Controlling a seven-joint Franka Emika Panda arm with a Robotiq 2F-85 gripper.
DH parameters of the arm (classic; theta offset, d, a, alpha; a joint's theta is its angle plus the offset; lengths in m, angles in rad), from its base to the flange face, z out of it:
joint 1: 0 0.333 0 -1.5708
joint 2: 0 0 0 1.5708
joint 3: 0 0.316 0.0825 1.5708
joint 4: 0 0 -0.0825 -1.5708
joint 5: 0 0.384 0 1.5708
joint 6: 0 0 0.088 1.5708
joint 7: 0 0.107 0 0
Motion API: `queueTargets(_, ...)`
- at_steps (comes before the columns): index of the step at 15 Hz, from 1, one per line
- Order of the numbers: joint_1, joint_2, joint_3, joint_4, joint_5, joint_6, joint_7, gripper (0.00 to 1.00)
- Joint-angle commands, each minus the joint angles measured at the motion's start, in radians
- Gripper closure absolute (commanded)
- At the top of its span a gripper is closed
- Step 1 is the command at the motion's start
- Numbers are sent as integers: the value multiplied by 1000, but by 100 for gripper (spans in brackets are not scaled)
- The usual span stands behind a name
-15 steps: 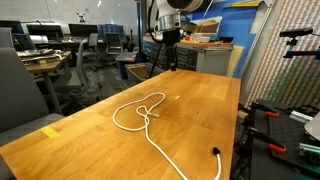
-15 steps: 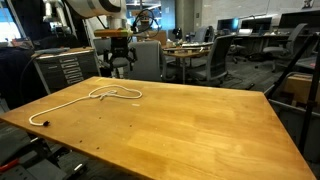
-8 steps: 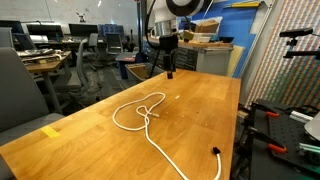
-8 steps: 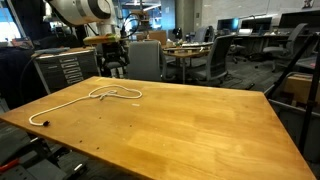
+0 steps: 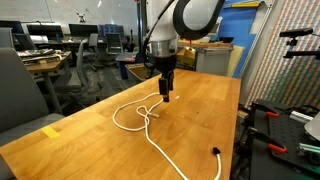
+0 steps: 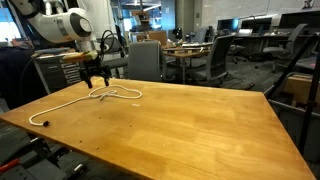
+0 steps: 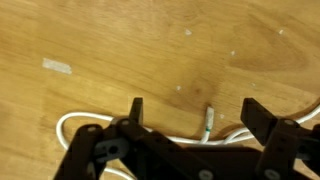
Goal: Form a loose knot using the white rope
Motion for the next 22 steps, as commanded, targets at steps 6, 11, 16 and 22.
queueTargets(6,180,202,-91,127,-144,72,294,21)
queueTargets(11,224,250,-145,180,-182,69,362,54)
queueTargets(16,203,261,-135,202,-147,79,340,90)
queueTargets(22,84,240,-63,162,-3,132,205,93)
